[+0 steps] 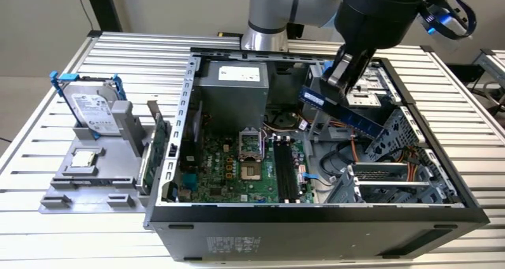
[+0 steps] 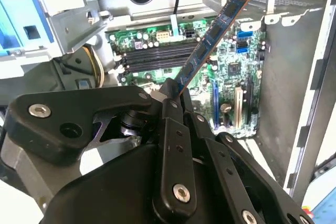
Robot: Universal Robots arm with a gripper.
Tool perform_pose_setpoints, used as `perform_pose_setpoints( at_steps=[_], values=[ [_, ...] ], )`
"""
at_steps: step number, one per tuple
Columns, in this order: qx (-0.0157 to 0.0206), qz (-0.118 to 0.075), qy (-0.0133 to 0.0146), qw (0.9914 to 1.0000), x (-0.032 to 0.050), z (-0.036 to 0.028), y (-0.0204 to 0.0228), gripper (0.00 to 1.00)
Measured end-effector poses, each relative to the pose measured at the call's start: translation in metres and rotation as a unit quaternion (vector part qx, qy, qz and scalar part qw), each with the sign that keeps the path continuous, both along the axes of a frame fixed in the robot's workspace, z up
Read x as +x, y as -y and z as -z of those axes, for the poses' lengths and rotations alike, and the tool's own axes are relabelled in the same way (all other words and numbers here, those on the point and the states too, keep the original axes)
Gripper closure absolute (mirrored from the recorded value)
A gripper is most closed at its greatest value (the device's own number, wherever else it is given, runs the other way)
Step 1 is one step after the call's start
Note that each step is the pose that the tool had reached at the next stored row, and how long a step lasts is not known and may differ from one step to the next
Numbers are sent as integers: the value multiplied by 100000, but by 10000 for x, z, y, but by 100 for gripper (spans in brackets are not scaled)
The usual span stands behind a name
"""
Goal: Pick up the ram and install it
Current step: 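Insert the ram into the slot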
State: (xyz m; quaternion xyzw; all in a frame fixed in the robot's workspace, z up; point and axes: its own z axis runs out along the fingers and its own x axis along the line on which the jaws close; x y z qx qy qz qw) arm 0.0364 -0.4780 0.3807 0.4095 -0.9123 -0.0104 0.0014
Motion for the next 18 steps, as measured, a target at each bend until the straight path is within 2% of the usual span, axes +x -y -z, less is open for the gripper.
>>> perform_pose_setpoints(
  at_steps=[5, 9, 13, 18],
  values=[
    [3, 3269, 2, 99947, 0, 2, 0, 100],
    [3, 5908, 1, 99825, 0, 3, 0, 100],
    [-5, 8642, 1, 99626, -1, 3, 0, 100],
    [4, 12046, 1, 99272, -1, 6, 0, 100]
  ],
)
